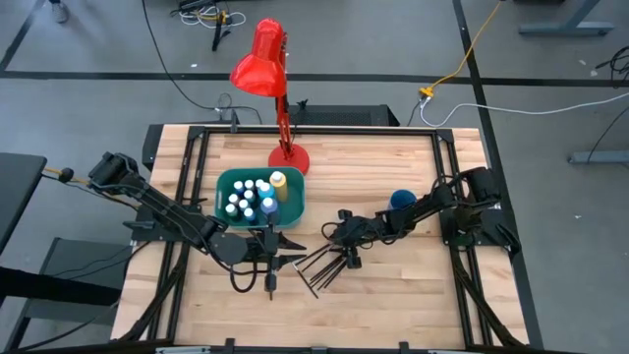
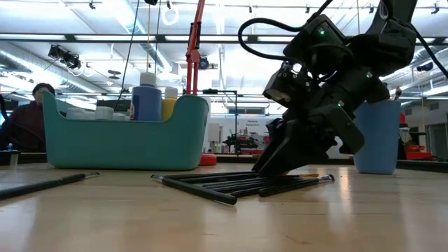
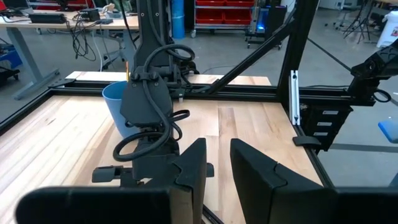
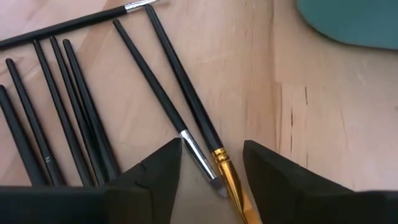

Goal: Pick & Place Paint Supplies
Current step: Put the black gold paint brush into the blue cup

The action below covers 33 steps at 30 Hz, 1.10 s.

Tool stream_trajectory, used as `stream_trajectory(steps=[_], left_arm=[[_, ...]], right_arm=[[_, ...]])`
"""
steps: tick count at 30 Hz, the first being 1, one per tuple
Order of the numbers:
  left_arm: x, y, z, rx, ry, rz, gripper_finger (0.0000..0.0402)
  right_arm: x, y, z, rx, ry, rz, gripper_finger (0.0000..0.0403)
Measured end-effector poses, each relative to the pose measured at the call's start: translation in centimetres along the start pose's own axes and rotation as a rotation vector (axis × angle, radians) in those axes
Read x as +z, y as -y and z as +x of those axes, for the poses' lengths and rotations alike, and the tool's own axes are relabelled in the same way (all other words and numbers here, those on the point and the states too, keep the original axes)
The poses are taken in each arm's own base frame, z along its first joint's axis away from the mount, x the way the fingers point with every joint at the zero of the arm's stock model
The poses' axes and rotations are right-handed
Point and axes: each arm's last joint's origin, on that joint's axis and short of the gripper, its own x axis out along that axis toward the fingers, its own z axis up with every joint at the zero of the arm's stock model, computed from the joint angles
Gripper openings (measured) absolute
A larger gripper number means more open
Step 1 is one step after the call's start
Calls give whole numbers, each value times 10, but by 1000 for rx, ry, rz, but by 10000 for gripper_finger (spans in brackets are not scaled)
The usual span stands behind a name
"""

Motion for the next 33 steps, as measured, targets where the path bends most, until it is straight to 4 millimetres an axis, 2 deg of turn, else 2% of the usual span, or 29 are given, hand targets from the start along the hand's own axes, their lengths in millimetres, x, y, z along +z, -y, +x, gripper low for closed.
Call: stream_trajectory(steps=[4, 9, 12, 23, 33], left_arm=[[0, 0, 0, 0, 0, 0, 82], [0, 0, 0, 0, 0, 0, 82], [0, 0, 0, 0, -1, 1, 82], [0, 0, 0, 0, -1, 0, 82], [0, 0, 0, -1, 3, -2, 82]], right_arm=[[4, 0, 0, 0, 25, -14, 185], [24, 1, -7, 0, 102, -32, 185], [26, 1, -7, -2, 108, -50, 185], [9, 15, 3, -27, -7, -19, 185], [5, 19, 2, 9, -59, -7, 179]])
